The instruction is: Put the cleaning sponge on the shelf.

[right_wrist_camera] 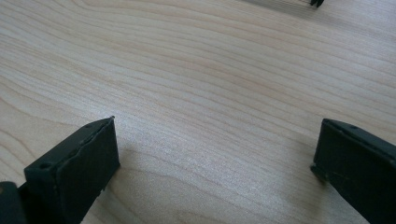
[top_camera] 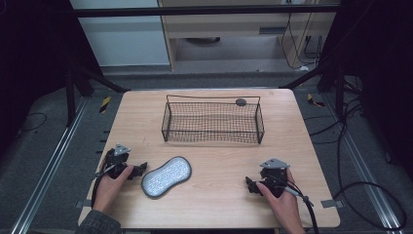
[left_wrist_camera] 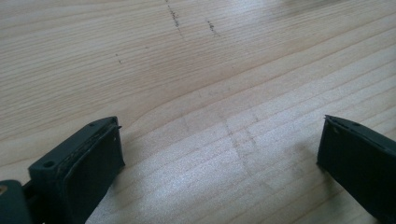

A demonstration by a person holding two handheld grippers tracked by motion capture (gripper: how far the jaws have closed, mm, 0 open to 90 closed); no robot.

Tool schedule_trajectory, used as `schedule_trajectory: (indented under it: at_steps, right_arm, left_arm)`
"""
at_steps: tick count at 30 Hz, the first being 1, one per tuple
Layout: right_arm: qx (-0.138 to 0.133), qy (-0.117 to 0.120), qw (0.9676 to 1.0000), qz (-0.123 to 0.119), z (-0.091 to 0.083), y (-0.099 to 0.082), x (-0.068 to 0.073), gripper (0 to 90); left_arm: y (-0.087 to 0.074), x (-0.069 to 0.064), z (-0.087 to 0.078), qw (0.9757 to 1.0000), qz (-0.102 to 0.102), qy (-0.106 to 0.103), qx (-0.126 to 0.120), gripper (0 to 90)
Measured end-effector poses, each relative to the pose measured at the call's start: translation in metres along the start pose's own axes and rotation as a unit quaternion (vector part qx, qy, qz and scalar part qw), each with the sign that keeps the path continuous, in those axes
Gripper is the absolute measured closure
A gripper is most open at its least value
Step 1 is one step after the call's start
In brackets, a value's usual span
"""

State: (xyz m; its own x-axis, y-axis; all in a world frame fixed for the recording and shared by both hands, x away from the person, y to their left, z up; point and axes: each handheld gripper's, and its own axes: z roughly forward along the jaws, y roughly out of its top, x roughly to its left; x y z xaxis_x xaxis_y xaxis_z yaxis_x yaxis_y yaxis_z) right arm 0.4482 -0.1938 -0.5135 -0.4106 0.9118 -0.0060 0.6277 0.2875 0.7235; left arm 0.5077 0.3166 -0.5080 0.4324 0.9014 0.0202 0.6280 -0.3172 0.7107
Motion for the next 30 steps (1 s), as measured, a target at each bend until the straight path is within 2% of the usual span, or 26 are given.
schedule_trajectory:
  at_steps: [4, 7, 8, 12, 16, 21, 25, 27, 30]
  right_arm:
    - [0.000, 0.000, 1.0000, 0.001, 0.001, 0.000, 0.000, 0.3]
    - [0.000, -0.002, 1.0000, 0.005, 0.001, 0.001, 0.001, 0.4]
    - [0.000, -0.003, 1.0000, 0.007, 0.000, 0.001, 0.001, 0.4]
    - [0.000, -0.004, 1.0000, 0.008, 0.000, 0.000, 0.002, 0.4]
    - [0.001, -0.005, 0.9999, 0.010, 0.000, 0.000, 0.003, 0.4]
    - [0.001, -0.006, 0.9999, 0.009, 0.000, 0.000, 0.002, 0.4]
    - [0.000, -0.007, 1.0000, 0.006, 0.000, -0.001, 0.002, 0.6]
    - [0.000, -0.007, 1.0000, 0.005, 0.000, -0.001, 0.002, 0.6]
    - [0.001, -0.001, 0.9999, 0.011, -0.001, -0.001, 0.002, 0.6]
  left_arm:
    - [0.001, 0.000, -0.001, 1.0000, 0.002, 0.002, 0.000, 0.0]
    - [0.003, 0.000, -0.004, 1.0000, 0.003, 0.006, 0.000, 3.2]
    - [0.003, 0.000, -0.006, 1.0000, 0.000, 0.004, -0.002, 2.8]
    - [0.007, -0.002, -0.016, 0.9999, 0.013, 0.010, -0.004, 2.9]
    - [0.013, -0.004, -0.026, 0.9998, 0.010, 0.010, -0.015, 2.7]
    - [0.022, -0.014, -0.041, 0.9991, 0.029, 0.006, -0.030, 3.3]
    - [0.029, -0.020, -0.049, 0.9985, 0.049, -0.004, -0.027, 4.2]
    - [0.031, -0.022, -0.051, 0.9983, 0.050, -0.010, -0.027, 4.2]
    - [0.034, -0.025, -0.052, 0.9979, 0.063, -0.015, -0.005, 4.2]
